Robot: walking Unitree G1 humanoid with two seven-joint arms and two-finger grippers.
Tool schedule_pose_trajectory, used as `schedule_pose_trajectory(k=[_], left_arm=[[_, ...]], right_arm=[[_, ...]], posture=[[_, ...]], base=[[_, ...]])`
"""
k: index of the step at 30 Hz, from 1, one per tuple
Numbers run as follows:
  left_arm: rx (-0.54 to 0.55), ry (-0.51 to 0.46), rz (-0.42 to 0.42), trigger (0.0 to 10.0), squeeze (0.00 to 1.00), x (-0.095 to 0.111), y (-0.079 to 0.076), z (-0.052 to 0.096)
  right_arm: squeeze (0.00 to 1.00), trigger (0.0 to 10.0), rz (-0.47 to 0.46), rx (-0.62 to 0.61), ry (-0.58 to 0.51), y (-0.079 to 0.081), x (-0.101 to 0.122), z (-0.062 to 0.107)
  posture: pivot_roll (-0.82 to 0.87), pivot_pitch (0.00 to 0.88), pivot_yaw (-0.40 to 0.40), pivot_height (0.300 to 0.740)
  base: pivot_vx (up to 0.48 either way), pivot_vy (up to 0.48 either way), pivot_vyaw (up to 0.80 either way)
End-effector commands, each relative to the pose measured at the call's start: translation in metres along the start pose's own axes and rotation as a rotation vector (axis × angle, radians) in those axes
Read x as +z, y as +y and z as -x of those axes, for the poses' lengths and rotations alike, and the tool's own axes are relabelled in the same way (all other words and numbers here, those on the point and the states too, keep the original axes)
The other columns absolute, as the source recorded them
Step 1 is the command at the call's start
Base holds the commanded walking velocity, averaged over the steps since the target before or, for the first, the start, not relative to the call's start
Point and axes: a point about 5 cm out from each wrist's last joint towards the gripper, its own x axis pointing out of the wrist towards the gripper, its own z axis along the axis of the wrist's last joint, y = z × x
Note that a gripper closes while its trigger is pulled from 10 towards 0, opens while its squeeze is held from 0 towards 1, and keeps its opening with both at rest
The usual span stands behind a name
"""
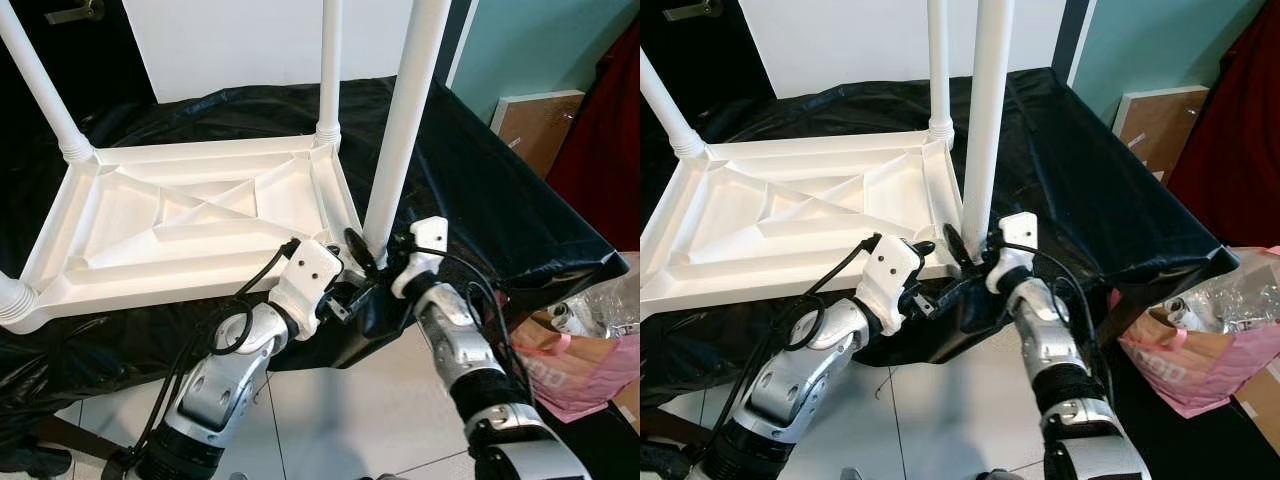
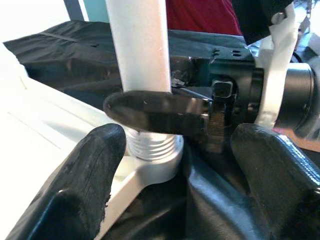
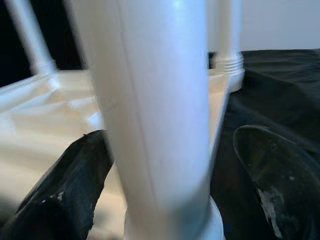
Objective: Building children table
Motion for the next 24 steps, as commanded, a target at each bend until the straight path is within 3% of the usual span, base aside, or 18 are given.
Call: schedule_pose_trajectory(k=[1, 9, 19, 20, 21, 22, 23, 24], left_arm=[[-0.063, 0.022, 0.027, 10.0, 0.00, -0.004, -0.003, 0.003], [-0.139, 0.067, 0.033, 10.0, 0.00, -0.011, -0.008, 0.006], [-0.152, 0.081, 0.022, 10.0, 0.00, -0.012, -0.009, 0.007], [-0.148, 0.081, 0.019, 10.0, 0.00, -0.012, -0.008, 0.008], [-0.148, 0.081, 0.019, 10.0, 0.00, -0.012, -0.008, 0.008], [-0.144, 0.081, 0.016, 10.0, 0.00, -0.011, -0.008, 0.008], [-0.138, 0.082, 0.014, 10.0, 0.00, -0.011, -0.007, 0.008], [-0.138, 0.082, 0.014, 10.0, 0.00, -0.011, -0.007, 0.008]], right_arm=[[0.00, 10.0, 0.000, 0.061, 0.031, 0.000, -0.002, 0.003], [0.00, 10.0, 0.054, 0.197, 0.122, -0.013, -0.001, -0.001], [0.00, 9.9, 0.084, 0.256, 0.166, -0.008, 0.000, -0.018], [0.00, 4.6, 0.083, 0.256, 0.172, -0.007, -0.001, -0.019], [0.00, 4.6, 0.083, 0.256, 0.172, -0.007, -0.001, -0.019], [0.00, 1.7, 0.078, 0.260, 0.178, -0.008, -0.002, -0.019], [0.00, 0.0, 0.075, 0.263, 0.182, -0.008, -0.003, -0.018], [0.00, 0.0, 0.075, 0.263, 0.182, -0.008, -0.003, -0.018]], posture=[[-0.01, 0.074, -0.029, 0.740], [-0.01, 0.062, -0.024, 0.740], [0.02, 0.059, -0.024, 0.740], [0.02, 0.060, -0.024, 0.740], [0.02, 0.060, -0.024, 0.740], [0.02, 0.060, -0.026, 0.740], [0.03, 0.057, -0.027, 0.740], [0.03, 0.057, -0.027, 0.740]], base=[[0.000, 0.000, 0.00], [0.000, 0.000, 0.00], [0.000, 0.000, 0.00], [0.000, 0.000, 0.00], [0.000, 0.000, 0.00], [0.000, 0.000, 0.00], [0.000, 0.000, 0.00], [0.000, 0.000, 0.00]])
